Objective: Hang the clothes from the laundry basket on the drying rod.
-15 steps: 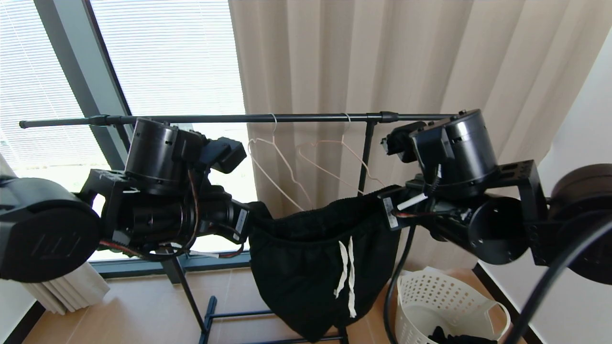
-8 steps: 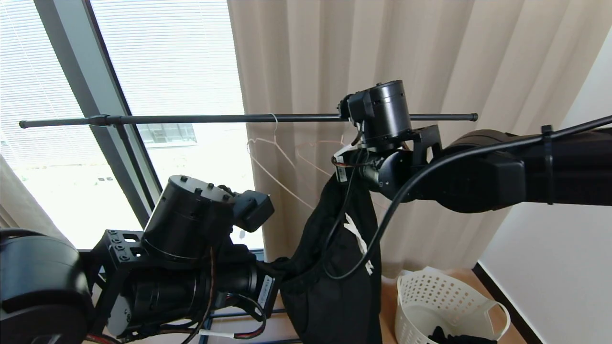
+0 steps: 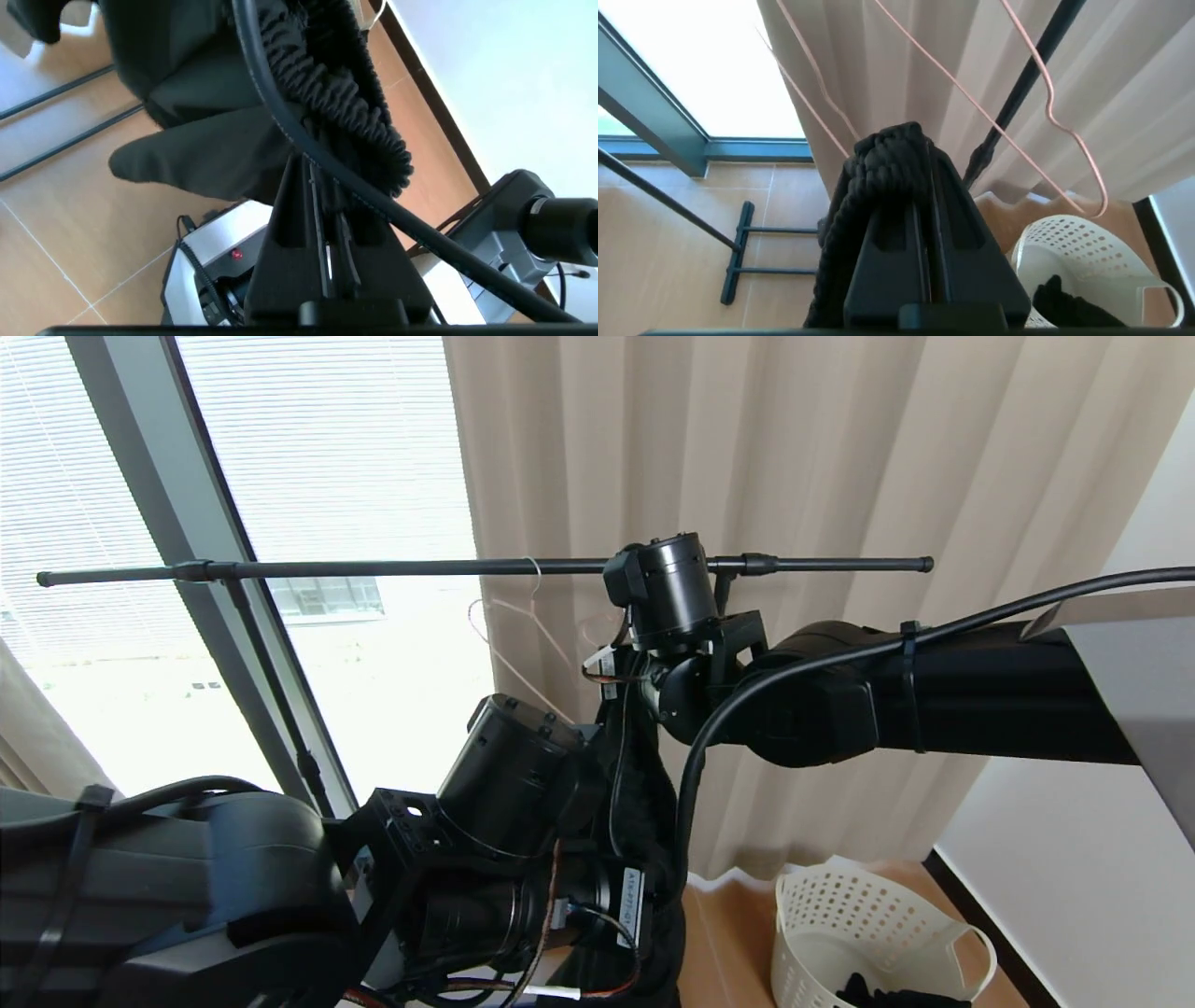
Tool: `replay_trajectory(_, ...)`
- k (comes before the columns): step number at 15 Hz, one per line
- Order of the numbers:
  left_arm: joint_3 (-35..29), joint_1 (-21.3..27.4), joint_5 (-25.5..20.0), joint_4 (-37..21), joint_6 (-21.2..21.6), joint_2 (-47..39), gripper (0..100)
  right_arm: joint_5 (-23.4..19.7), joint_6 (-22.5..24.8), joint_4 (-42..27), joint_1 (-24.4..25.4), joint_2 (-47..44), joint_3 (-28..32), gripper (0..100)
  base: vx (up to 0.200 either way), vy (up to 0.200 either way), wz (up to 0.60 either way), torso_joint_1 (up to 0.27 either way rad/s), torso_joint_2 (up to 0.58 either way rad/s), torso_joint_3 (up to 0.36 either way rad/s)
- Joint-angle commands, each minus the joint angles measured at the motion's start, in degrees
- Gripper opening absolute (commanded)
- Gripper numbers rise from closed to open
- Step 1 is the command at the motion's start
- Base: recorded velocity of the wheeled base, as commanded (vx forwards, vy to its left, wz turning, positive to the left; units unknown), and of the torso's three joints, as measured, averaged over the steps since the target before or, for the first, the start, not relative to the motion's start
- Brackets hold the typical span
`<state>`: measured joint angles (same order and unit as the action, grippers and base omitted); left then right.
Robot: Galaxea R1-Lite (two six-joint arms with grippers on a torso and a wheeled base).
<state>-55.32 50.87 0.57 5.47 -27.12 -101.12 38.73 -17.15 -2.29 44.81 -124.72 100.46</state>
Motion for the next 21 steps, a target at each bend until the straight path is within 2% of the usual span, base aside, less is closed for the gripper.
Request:
replay_trajectory(1,-0.31,0.19,0.22,0.06,-0.03,-0.92,0,-0.06,-0.43,-0.17,-0.34,0.01,0.0,0,0.0,0.0,0.0,0.0,0.0,0.0)
replay_trajectory(2,0.13,0.19,0.31,-0.02,0.05,-0.66,0,-0.41,-0.51,-0.26,-0.52,0.88,-0.36,0,0.0,0.0,0.0,0.0,0.0,0.0)
replay_trajectory(6,2.06,-2.18,0.48,-0.29,0.49,3.3,0,-0.94,-0.87,-0.34,-4.3,9.76,-8.79,0,0.0,0.0,0.0,0.0,0.0,0.0)
replay_trajectory(8,5.14,-5.08,0.48,-0.11,4.01,5.06,0,-1.38,-0.87,-0.26,-6.84,16.0,-15.91,0,0.0,0.0,0.0,0.0,0.0,0.0)
replay_trajectory(11,5.84,-8.42,0.48,0.06,6.47,4.97,0,-1.73,-0.87,-0.34,-8.25,21.45,-22.59,0,0.0,0.0,0.0,0.0,0.0,0.0)
replay_trajectory(12,5.05,-10.0,0.48,0.33,7.79,4.62,0,-1.82,-0.51,-0.43,-8.25,22.59,-24.96,0,0.0,0.0,0.0,0.0,0.0,0.0)
replay_trajectory(13,1.18,-12.11,0.57,0.42,8.84,1.89,0,-1.64,1.33,-0.52,-8.25,23.56,-26.55,0,0.0,0.0,0.0,0.0,0.0,0.0)
replay_trajectory(15,-3.13,-13.87,1.18,0.24,8.93,0.13,0,-1.64,3.27,-0.52,-8.25,25.32,-27.78,0,0.0,0.0,0.0,0.0,0.0,0.0)
replay_trajectory(19,-10.42,-14.57,1.27,-0.2,9.11,-1.89,0,-1.46,5.2,-0.61,-8.25,27.16,-31.82,0,0.0,0.0,0.0,0.0,0.0,0.0)
replay_trajectory(20,-11.83,-14.66,1.27,-0.29,9.37,-2.41,0,-1.38,5.46,-0.61,-8.25,27.51,-32.87,100,0.0,0.0,0.0,0.0,0.0,0.0)
replay_trajectory(21,-13.41,-14.66,1.27,-0.29,9.28,-2.94,0,-1.46,7.31,-0.78,-8.25,28.48,-33.75,100,0.0,0.0,0.0,0.0,0.0,0.0)
